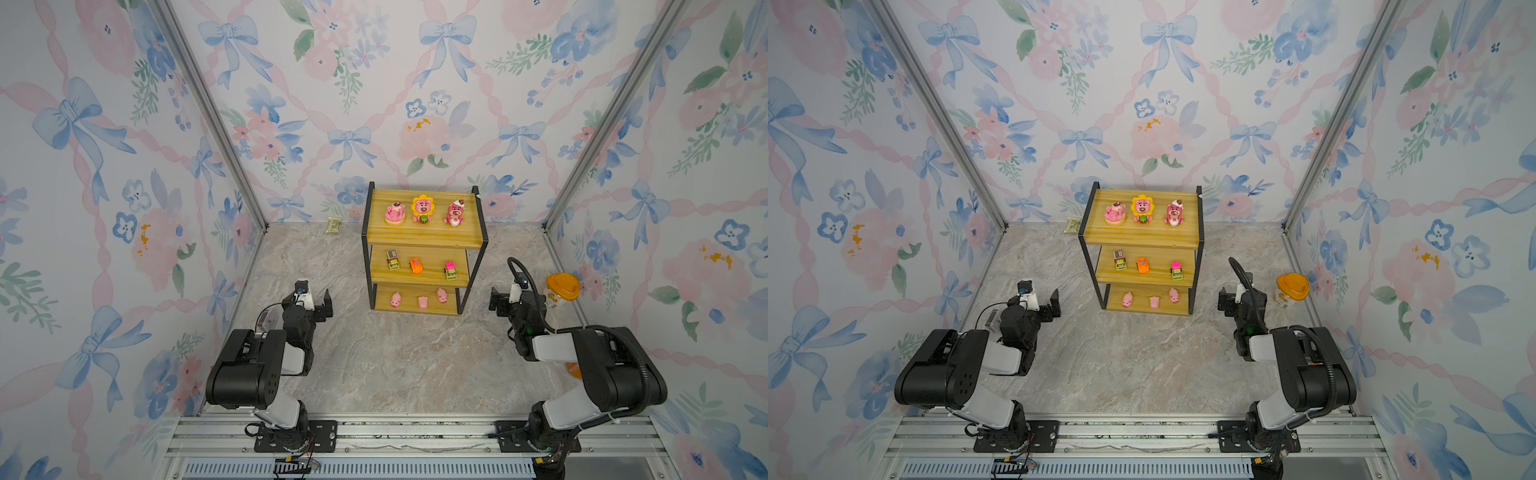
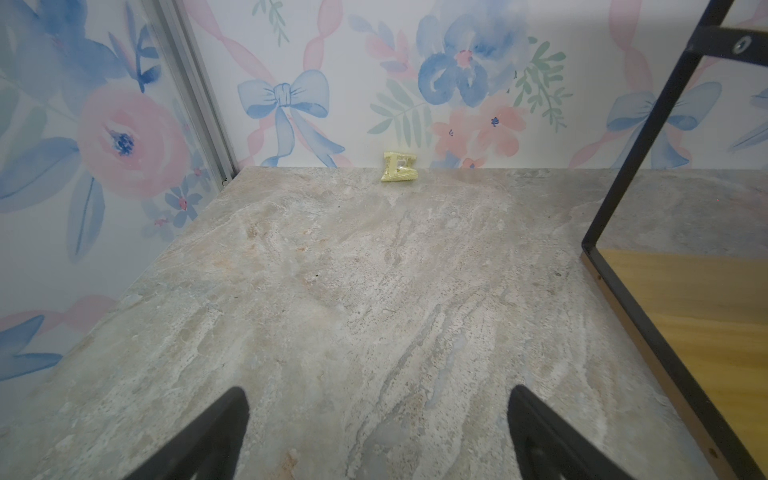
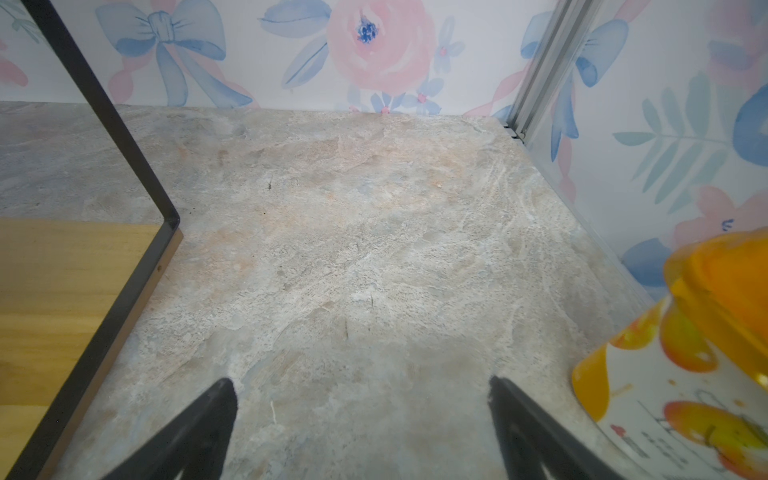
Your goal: Place and organize the plastic toys onto the shelf
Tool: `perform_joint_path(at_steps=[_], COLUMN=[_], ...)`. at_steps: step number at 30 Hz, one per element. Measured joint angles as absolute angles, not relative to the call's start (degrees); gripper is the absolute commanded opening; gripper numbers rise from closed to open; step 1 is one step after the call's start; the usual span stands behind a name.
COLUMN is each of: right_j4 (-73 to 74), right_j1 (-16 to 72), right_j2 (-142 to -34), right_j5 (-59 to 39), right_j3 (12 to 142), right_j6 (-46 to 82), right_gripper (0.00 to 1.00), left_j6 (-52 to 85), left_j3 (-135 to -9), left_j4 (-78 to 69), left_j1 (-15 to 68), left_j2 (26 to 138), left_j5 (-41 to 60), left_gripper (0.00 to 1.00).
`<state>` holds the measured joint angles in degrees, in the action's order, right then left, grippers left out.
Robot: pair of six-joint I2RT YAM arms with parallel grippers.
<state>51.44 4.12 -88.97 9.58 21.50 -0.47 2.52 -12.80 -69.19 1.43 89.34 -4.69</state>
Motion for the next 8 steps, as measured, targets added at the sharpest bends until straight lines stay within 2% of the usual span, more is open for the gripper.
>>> perform_joint_path(at_steps=[8], right_j4=[51.2], right_j1=[4.1], right_j2=[-89.0], right_j5=[9.6], right_j3=[21.5], right_j6=[-0.5], right_gripper=[0.97], left_j6=[2.5], left_j3=[-12.8], left_j4=[-69.2], left_j1=[1.5], left_j2=[89.3], left_j5=[-4.7], left_gripper=[0.98])
